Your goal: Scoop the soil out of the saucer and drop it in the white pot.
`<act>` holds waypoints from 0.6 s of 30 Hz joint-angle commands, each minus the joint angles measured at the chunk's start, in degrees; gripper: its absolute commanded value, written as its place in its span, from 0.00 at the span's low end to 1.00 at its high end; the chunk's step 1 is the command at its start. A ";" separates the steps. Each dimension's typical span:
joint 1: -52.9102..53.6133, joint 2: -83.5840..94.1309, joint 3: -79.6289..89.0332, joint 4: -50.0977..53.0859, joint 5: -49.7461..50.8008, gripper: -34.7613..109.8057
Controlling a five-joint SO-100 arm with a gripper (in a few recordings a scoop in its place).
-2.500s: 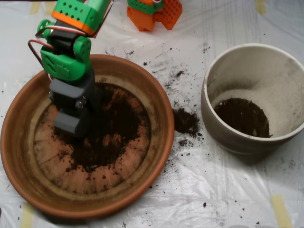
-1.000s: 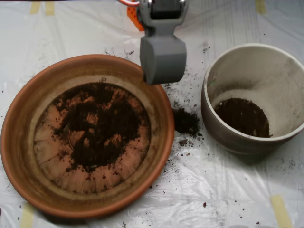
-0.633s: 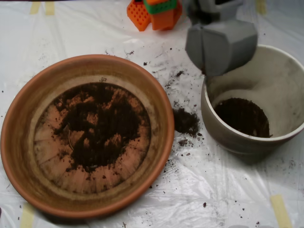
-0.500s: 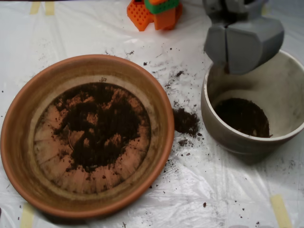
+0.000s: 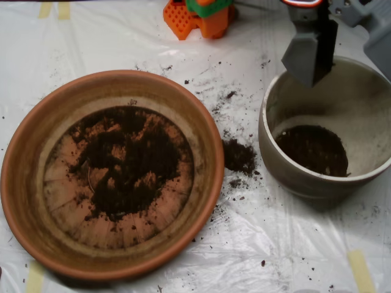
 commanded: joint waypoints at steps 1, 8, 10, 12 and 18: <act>0.44 2.20 -4.57 0.35 0.35 0.53; 6.33 7.38 -2.20 -3.34 6.06 0.53; 9.58 10.37 -0.35 -5.01 8.44 0.53; 13.71 12.66 0.79 -5.89 10.99 0.52; 26.28 19.60 8.00 -6.42 14.94 0.52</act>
